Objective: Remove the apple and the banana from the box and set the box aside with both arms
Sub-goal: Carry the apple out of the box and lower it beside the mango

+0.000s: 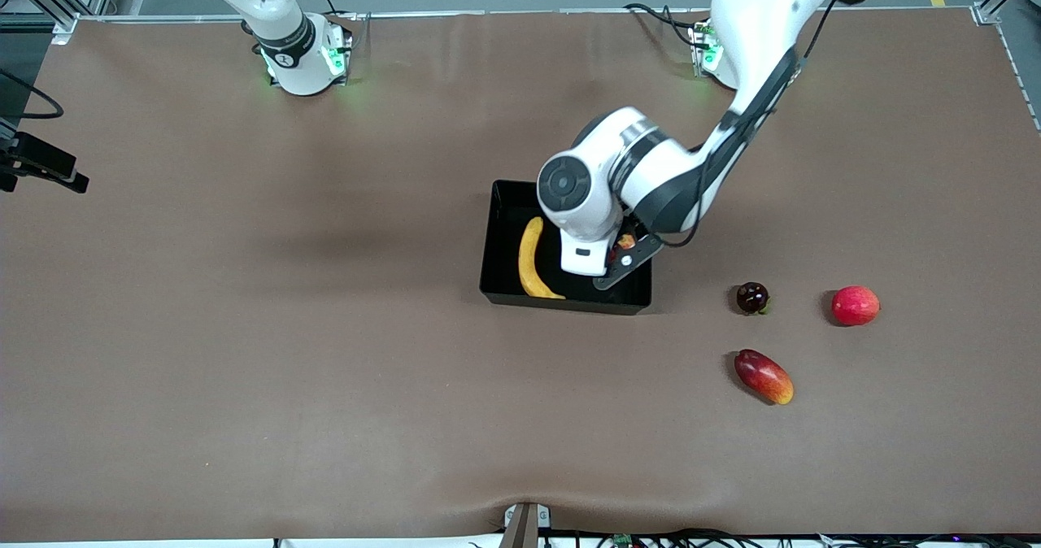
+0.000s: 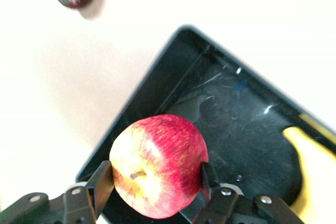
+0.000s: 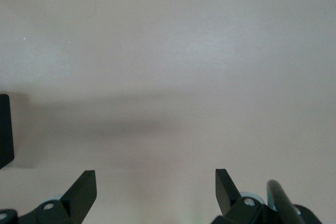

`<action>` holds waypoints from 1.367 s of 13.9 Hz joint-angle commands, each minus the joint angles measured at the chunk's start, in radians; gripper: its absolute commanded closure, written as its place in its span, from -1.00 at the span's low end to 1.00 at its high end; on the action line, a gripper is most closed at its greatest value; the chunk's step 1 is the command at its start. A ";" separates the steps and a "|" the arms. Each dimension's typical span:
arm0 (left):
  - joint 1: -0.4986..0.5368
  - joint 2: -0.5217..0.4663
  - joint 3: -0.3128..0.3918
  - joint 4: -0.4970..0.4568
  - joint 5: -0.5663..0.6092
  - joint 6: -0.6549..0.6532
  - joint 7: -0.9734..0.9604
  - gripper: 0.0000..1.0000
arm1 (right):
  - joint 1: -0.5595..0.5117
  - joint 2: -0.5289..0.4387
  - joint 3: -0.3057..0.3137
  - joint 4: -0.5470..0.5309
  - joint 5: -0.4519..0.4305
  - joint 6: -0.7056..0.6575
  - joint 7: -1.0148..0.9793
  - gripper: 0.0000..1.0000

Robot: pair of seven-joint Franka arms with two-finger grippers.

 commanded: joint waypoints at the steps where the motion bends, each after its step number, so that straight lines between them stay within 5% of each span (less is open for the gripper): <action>1: 0.057 -0.094 0.003 -0.009 0.016 -0.020 0.089 1.00 | -0.017 -0.001 0.012 0.008 -0.008 -0.010 -0.002 -1.00; 4: 0.180 -0.147 -0.003 -0.016 0.002 -0.041 0.256 1.00 | -0.017 -0.001 0.012 0.008 -0.008 -0.010 -0.001 -1.00; 11: 0.449 -0.104 0.003 -0.022 0.030 -0.057 0.592 1.00 | -0.017 -0.001 0.012 0.008 -0.008 -0.008 0.001 -1.00; 19: 0.565 0.060 0.006 -0.019 0.330 0.225 0.719 1.00 | -0.015 -0.001 0.012 0.008 -0.008 -0.010 -0.001 -1.00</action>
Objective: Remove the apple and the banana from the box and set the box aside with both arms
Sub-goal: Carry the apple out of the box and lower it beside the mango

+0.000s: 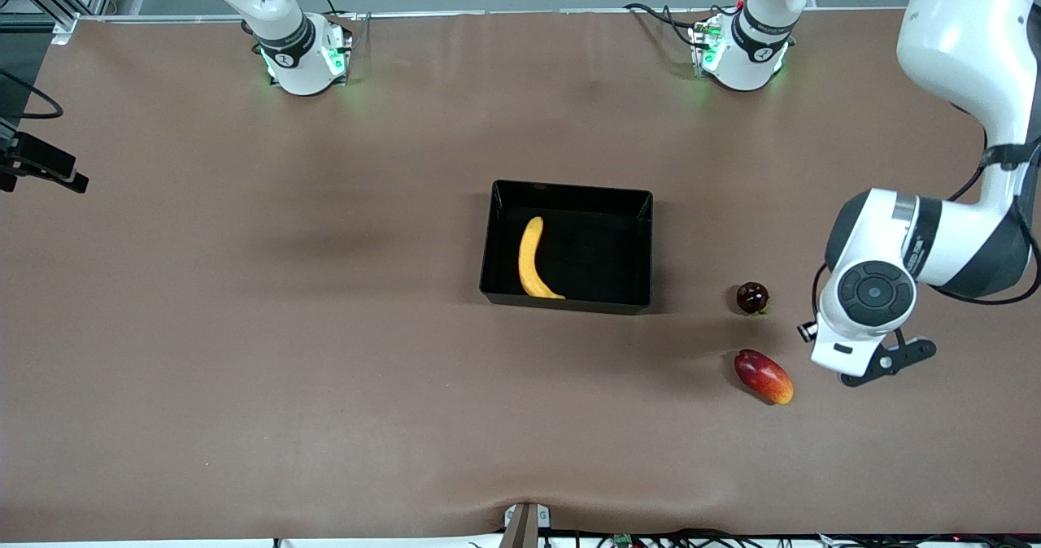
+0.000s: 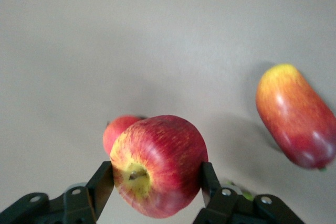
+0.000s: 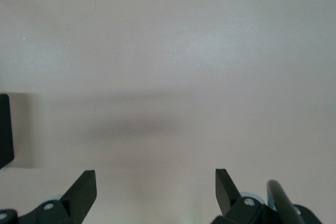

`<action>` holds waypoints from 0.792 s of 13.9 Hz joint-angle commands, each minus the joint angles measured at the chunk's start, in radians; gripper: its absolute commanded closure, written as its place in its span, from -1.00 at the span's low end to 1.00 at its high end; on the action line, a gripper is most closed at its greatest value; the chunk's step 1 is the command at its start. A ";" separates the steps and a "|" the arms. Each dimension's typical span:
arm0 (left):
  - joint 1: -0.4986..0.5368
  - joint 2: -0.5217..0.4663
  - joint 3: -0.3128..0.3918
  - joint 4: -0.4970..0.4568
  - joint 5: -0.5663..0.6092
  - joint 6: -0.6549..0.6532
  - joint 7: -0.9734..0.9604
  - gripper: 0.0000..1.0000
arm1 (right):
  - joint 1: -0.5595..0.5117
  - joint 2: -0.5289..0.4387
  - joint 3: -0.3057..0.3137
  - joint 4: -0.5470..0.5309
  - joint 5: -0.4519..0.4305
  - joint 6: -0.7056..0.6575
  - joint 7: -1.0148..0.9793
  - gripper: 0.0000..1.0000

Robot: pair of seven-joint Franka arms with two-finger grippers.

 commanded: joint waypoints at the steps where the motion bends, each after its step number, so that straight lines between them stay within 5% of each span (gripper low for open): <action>1: 0.045 0.057 -0.010 0.011 0.053 0.134 0.082 1.00 | -0.016 -0.002 0.012 0.008 -0.008 -0.009 -0.001 -1.00; 11: 0.049 0.220 0.083 0.014 0.189 0.369 0.219 1.00 | -0.018 -0.002 0.012 0.008 -0.008 -0.009 0.002 -1.00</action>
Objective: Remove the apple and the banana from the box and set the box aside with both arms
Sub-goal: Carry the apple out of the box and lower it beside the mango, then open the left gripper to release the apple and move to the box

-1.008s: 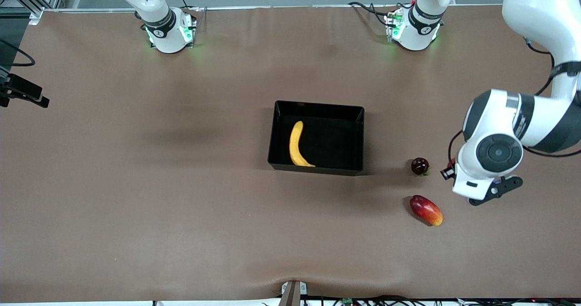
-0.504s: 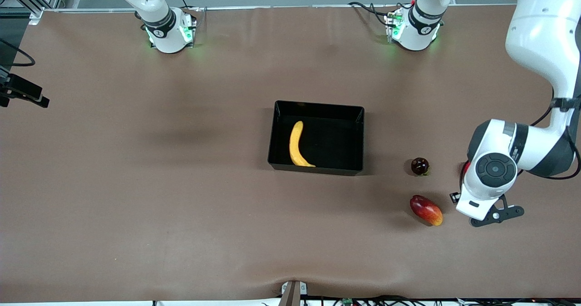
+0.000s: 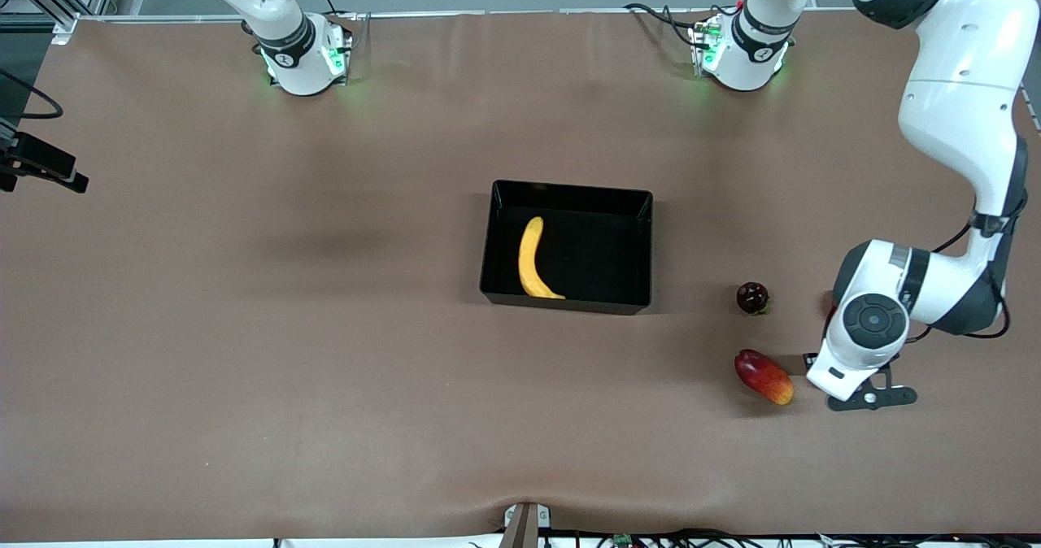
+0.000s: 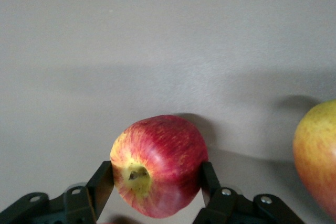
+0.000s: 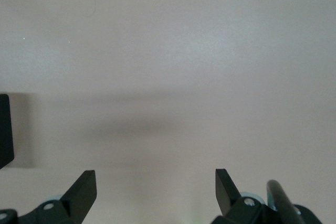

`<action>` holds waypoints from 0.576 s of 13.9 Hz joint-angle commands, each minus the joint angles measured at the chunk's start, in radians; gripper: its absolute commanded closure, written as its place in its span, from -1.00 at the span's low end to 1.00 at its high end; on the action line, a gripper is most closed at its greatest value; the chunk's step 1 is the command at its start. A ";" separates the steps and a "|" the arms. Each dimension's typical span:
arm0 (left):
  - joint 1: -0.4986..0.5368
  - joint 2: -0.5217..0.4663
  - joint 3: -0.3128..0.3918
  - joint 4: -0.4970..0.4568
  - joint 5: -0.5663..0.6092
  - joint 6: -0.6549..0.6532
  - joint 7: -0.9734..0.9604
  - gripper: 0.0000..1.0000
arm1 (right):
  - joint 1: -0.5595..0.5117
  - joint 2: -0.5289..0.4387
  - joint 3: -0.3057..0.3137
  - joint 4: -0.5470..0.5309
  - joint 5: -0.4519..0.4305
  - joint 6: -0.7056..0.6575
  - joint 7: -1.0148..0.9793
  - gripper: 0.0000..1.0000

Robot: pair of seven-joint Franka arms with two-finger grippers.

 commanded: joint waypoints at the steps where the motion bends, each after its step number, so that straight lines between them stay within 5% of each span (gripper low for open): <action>1: -0.006 0.023 0.011 0.013 0.056 0.033 0.010 0.42 | -0.017 -0.002 0.012 0.008 -0.008 -0.009 0.002 -1.00; 3: -0.001 0.020 0.011 0.011 0.062 0.033 0.010 -0.99 | -0.017 -0.002 0.012 0.008 -0.008 -0.009 0.002 -1.00; 8: -0.003 -0.044 -0.057 -0.003 -0.002 -0.032 0.060 -1.00 | -0.017 -0.002 0.012 0.008 -0.008 -0.009 0.002 -1.00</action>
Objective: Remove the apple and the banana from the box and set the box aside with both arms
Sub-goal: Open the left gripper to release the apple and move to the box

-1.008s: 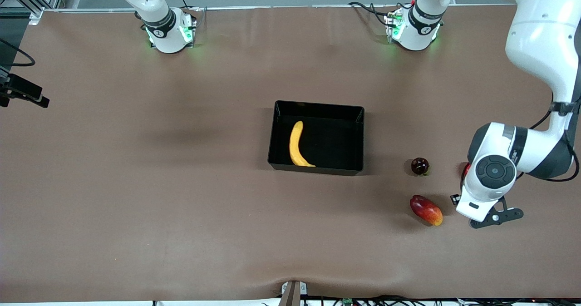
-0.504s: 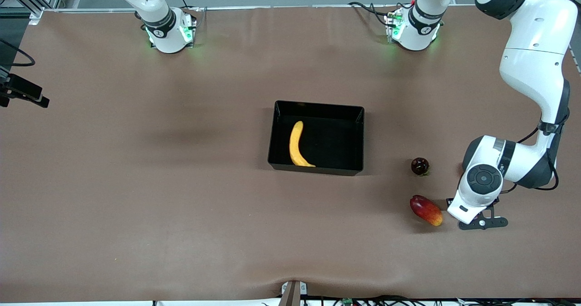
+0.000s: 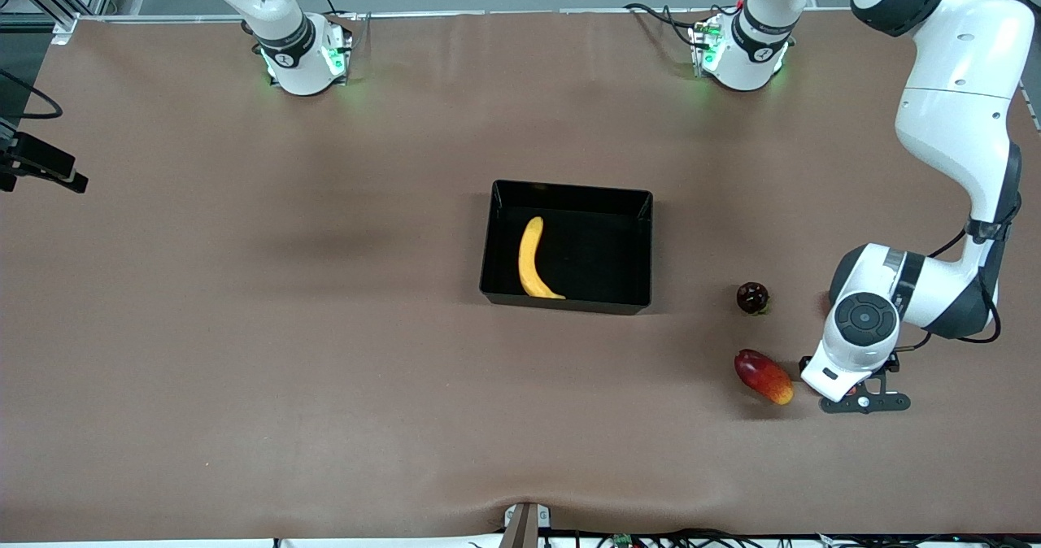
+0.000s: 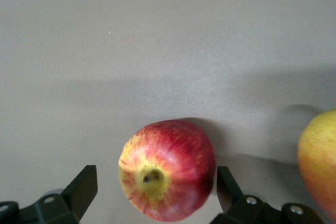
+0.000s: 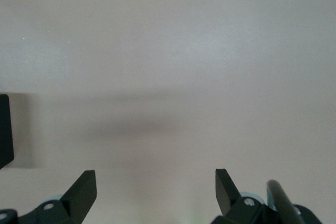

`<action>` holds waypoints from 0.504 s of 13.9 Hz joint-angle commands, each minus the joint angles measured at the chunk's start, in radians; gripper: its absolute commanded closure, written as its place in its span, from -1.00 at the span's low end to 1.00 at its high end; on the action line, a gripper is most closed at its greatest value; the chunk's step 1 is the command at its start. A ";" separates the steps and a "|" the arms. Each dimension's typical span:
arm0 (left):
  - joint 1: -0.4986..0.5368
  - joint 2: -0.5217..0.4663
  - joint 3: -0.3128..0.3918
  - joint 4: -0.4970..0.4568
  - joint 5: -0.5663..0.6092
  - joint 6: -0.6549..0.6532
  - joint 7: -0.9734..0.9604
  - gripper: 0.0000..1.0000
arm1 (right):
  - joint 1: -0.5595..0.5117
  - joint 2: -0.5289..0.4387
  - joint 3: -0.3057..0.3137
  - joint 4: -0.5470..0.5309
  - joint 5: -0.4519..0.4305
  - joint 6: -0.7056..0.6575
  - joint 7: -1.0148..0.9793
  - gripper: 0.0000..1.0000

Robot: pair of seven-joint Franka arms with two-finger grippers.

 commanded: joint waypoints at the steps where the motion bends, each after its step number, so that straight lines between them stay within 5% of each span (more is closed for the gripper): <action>1: -0.001 -0.060 -0.102 0.000 -0.050 -0.114 0.017 -1.00 | -0.017 -0.002 0.013 0.008 -0.009 -0.009 0.001 -1.00; 7: -0.009 -0.113 -0.369 0.006 -0.093 -0.282 0.002 -1.00 | -0.017 -0.002 0.013 0.008 -0.008 -0.009 0.002 -1.00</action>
